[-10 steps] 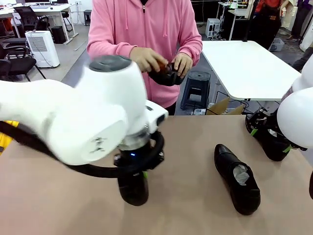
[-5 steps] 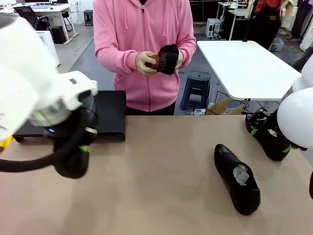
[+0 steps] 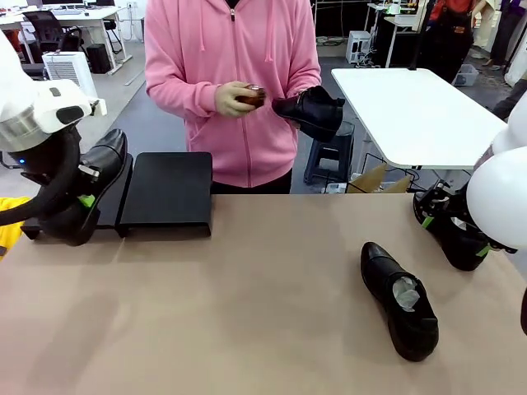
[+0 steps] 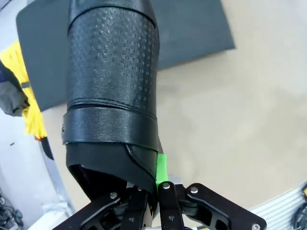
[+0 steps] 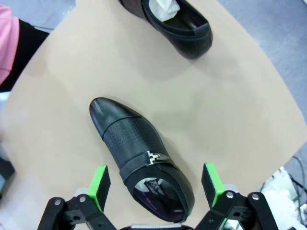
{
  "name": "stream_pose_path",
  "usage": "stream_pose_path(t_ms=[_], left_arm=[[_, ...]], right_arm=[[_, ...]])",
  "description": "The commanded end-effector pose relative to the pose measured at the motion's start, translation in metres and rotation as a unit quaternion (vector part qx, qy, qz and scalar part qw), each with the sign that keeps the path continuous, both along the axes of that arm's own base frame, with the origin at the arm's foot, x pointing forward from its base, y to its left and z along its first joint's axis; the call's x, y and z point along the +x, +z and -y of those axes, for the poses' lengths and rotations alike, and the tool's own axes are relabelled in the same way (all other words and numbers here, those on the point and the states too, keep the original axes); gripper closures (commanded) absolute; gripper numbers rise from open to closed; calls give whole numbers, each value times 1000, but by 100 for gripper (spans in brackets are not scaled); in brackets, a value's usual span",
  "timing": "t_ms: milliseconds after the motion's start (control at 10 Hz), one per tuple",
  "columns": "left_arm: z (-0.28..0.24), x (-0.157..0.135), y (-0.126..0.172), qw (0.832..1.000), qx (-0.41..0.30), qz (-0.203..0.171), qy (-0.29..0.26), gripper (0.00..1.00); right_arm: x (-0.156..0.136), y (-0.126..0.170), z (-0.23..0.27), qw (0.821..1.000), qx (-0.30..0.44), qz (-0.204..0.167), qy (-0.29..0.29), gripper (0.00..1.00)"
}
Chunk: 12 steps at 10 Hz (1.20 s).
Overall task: Organize the shoes by placing them on the stand.
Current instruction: Place the Shoe from the middle of the table onto the Shoes Stand.
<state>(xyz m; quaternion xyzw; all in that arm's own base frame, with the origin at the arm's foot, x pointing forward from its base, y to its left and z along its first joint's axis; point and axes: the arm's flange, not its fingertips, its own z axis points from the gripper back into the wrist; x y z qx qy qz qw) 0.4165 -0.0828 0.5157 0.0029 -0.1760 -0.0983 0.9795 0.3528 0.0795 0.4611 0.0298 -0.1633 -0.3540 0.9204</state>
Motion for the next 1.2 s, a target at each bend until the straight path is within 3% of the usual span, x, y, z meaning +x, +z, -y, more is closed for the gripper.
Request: stream_pose_path(t_ms=[0, 100, 200, 500, 600, 800, 1100], left_arm=[[-5, 36, -7, 1000, 15, 12, 4, 100], [-6, 35, -9, 1000, -12, 20, 17, 100], [-7, 22, -11, 1000, 6, -1, 7, 100], [-7, 22, -11, 1000, 6, -1, 7, 100], [-6, 31, -19, 1000, 5, -8, 7, 100], [-41, 59, -11, 997, 53, 26, 42, 100], [-61, 92, -17, 997, 57, 50, 33, 100]], right_arm=[[0, 0, 2, 1000, -9, 1, 6, 0], [0, 0, 2, 1000, -9, 1, 6, 0], [0, 0, 2, 1000, -9, 1, 6, 0], [0, 0, 2, 1000, -9, 1, 6, 0], [0, 0, 2, 1000, -9, 1, 6, 0], [0, 0, 2, 1000, -9, 1, 6, 0], [0, 0, 2, 1000, -9, 1, 6, 0]])
